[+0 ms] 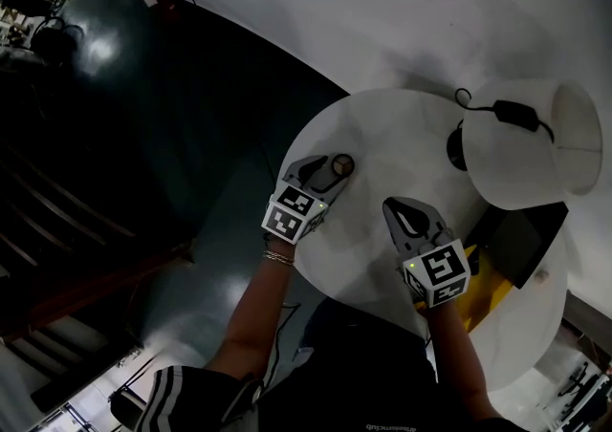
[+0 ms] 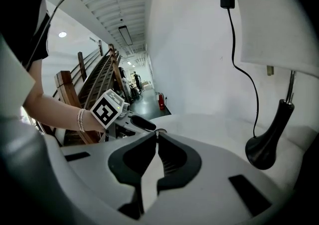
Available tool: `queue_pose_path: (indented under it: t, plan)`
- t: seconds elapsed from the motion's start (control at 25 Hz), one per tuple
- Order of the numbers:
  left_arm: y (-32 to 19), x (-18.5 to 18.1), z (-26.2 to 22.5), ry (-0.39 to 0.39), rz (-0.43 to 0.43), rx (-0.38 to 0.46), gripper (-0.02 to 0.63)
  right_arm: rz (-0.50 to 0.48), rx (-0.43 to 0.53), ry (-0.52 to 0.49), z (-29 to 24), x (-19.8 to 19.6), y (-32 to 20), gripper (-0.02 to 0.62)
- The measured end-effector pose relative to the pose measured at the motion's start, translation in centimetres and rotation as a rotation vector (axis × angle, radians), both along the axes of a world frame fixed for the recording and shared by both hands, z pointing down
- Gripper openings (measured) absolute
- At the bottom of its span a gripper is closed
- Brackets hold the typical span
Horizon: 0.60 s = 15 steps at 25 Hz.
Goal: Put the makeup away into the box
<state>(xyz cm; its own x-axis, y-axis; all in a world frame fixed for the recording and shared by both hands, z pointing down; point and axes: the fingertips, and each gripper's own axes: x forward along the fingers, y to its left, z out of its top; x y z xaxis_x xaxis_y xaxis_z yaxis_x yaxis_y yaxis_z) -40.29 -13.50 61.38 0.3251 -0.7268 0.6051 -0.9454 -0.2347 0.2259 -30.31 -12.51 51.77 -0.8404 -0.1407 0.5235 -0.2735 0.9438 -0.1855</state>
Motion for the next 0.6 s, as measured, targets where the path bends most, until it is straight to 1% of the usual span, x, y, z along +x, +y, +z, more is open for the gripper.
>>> queue_pose_path:
  t: [0.04,0.16,0.24,0.48,0.6]
  plan:
    - [0.0,0.2,0.1,-0.02,0.015,-0.004,0.238,0.0,-0.003,-0.002,0.0,0.0,-0.1,0.031]
    - [0.0,0.7,0.8,-0.136,0.078,-0.028,0.245,0.005,-0.009,-0.005,0.0,0.1,-0.2,0.031]
    - [-0.3,0.9,1.1,-0.193,0.115,-0.046,0.247,0.009,-0.013,-0.006,0.1,0.1,-0.2,0.031]
    - [-1.5,1.7,1.3,-0.228,0.179,-0.071,0.252,0.021,-0.015,-0.005,0.0,0.3,-0.2,0.031]
    - [-1.7,1.9,1.7,-0.246,0.191,-0.087,0.252,0.028,-0.013,-0.006,-0.2,0.6,-0.5,0.031]
